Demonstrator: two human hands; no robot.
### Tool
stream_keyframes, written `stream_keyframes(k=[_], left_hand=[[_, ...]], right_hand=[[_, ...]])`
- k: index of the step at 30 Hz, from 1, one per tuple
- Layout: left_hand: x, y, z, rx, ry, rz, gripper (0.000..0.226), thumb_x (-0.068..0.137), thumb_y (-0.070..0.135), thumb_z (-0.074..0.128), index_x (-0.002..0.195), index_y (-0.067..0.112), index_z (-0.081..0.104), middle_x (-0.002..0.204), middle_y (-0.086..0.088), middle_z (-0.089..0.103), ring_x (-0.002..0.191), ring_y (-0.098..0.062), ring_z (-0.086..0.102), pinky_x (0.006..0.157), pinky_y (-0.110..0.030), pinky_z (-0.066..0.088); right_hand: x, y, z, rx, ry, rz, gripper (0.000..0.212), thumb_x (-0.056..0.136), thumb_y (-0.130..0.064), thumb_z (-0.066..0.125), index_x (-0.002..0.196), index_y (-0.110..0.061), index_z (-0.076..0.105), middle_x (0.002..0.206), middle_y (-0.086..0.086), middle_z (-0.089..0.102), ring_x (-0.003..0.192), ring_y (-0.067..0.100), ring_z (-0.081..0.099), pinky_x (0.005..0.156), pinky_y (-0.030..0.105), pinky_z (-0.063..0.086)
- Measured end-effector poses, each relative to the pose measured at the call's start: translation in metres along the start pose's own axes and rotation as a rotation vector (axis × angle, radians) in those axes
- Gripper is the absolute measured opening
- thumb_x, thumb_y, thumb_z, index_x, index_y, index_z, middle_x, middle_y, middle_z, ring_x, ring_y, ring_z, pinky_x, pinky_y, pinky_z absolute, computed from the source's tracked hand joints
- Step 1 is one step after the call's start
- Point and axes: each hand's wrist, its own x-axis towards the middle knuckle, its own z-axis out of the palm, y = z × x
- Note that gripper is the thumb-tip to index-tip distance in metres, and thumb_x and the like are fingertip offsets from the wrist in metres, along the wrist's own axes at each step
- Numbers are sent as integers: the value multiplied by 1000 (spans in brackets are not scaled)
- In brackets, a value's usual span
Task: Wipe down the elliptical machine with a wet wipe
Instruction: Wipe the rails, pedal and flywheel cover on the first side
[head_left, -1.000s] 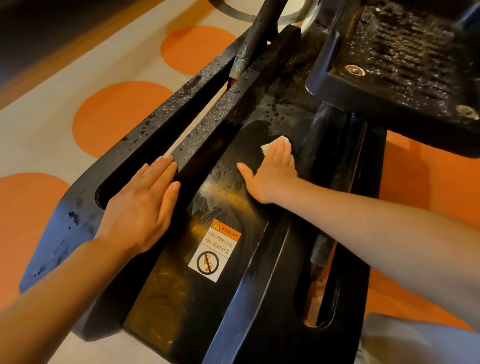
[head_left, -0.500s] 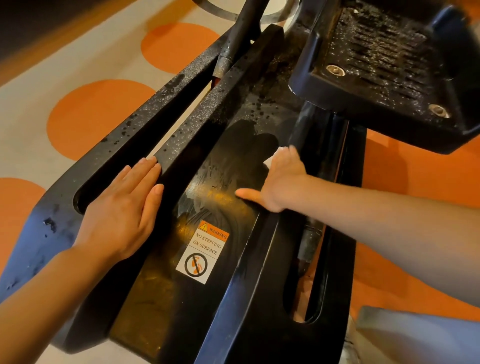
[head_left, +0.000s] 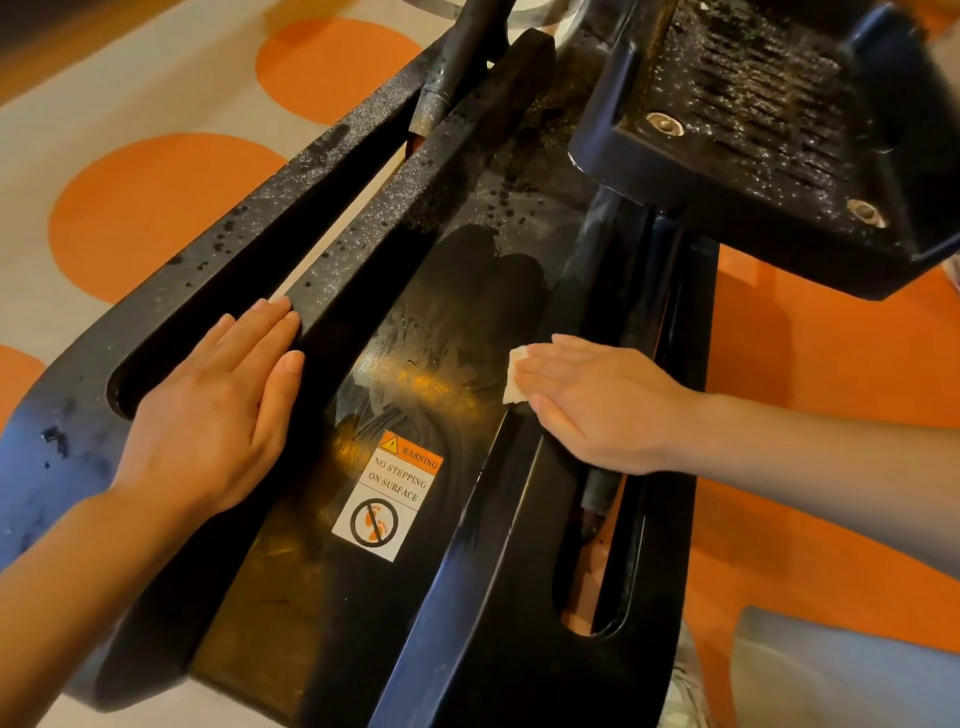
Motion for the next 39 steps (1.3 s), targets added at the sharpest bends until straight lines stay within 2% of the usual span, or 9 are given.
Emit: stream_keyframes(k=[3, 6, 9, 14, 22, 25, 29, 35, 39], left_hand=[[0, 1, -1, -1, -9, -3, 64, 104, 44, 17, 148, 5, 42, 153, -11, 40, 145, -19, 28, 122, -34, 16], [0, 2, -3, 4, -18, -12, 63, 104, 44, 19, 148, 5, 42, 153, -11, 41, 145, -18, 28, 121, -37, 18], [0, 4, -4, 5, -13, -12, 61, 104, 42, 21, 148, 5, 42, 152, -11, 41, 143, -14, 26, 121, -29, 14], [0, 4, -5, 7, -11, -14, 61, 105, 42, 22, 146, 5, 44, 151, -12, 43, 141, -13, 28, 118, -10, 2], [0, 2, -3, -15, 0, -30, 63, 104, 46, 19, 148, 8, 42, 153, -7, 40, 144, -15, 27, 119, -13, 4], [-1, 2, -3, -14, -1, -31, 62, 104, 46, 20, 148, 8, 42, 153, -5, 39, 145, -16, 27, 120, -14, 4], [-1, 4, -3, -23, -5, -49, 63, 104, 48, 18, 149, 10, 41, 154, -2, 38, 146, -13, 25, 122, -26, 13], [-1, 5, -3, -16, 1, -52, 63, 103, 49, 18, 149, 12, 42, 153, 3, 35, 145, -8, 22, 120, -28, 15], [-1, 5, -3, -18, -16, -62, 64, 103, 49, 17, 149, 11, 42, 154, -1, 38, 145, -13, 25, 120, -35, 18]], right_hand=[[17, 22, -6, -49, 61, 106, 46, 101, -29, 23, 129, -11, 56, 136, 3, 53, 131, 15, 42, 114, 26, 15], [58, 50, -13, -70, -104, 320, 42, 103, -28, 27, 135, -12, 49, 144, 9, 41, 136, 24, 34, 119, 38, 20], [93, 55, -18, 1, -242, 549, 62, 102, -52, 22, 152, -16, 28, 159, 11, 20, 146, 30, 17, 118, 48, 21], [129, 16, -4, 190, 11, 724, 80, 96, -66, 20, 150, -8, 27, 150, 12, 24, 144, 29, 15, 120, 39, 12], [160, 8, 11, 301, 194, 277, 68, 105, -42, 22, 154, -2, 0, 162, 16, -7, 149, 28, -10, 122, 39, -1], [161, 33, 11, 318, 298, 548, 69, 102, -44, 30, 152, 0, 13, 157, 16, 12, 146, 32, 13, 120, 38, 12], [168, 48, 11, 301, 116, 818, 75, 104, -48, 15, 151, 4, -8, 160, 21, -11, 149, 32, -12, 121, 41, -6], [188, 43, 3, 407, 286, 430, 53, 103, -37, 27, 145, -5, 29, 153, 13, 18, 142, 31, 18, 116, 39, 20], [178, 33, 8, 307, 225, 208, 58, 106, -31, 25, 153, 0, 10, 162, 16, -2, 150, 28, -9, 120, 35, -3]])
